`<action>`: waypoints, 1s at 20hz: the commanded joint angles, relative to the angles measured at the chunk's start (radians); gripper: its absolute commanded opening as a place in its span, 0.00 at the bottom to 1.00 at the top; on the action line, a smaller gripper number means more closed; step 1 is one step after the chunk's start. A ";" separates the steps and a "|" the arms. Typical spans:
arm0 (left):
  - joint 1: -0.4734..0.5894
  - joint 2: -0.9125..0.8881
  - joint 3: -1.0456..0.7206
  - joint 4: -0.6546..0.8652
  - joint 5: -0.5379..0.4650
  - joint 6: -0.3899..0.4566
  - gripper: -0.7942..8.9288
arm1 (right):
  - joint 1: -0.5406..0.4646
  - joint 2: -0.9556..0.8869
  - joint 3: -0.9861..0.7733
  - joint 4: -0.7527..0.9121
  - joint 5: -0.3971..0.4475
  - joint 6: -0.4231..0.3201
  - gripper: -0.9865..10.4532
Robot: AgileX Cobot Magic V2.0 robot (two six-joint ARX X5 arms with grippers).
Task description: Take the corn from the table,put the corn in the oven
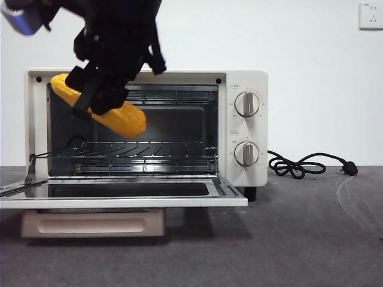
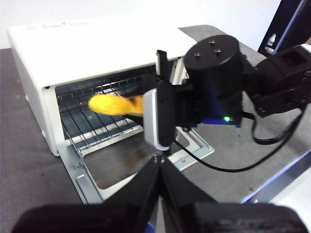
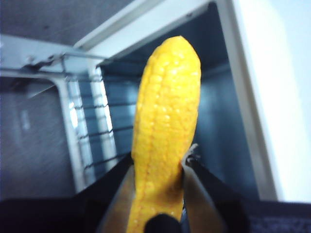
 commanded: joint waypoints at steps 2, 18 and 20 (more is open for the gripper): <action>-0.003 -0.005 0.003 -0.015 -0.003 -0.003 0.08 | -0.022 0.039 0.003 0.080 0.003 -0.102 0.08; -0.004 -0.003 0.003 -0.029 -0.003 -0.003 0.08 | -0.127 0.076 0.003 0.006 -0.025 -0.117 0.29; -0.004 -0.003 0.003 -0.030 -0.003 -0.003 0.08 | -0.127 0.076 0.003 0.004 -0.025 -0.113 0.29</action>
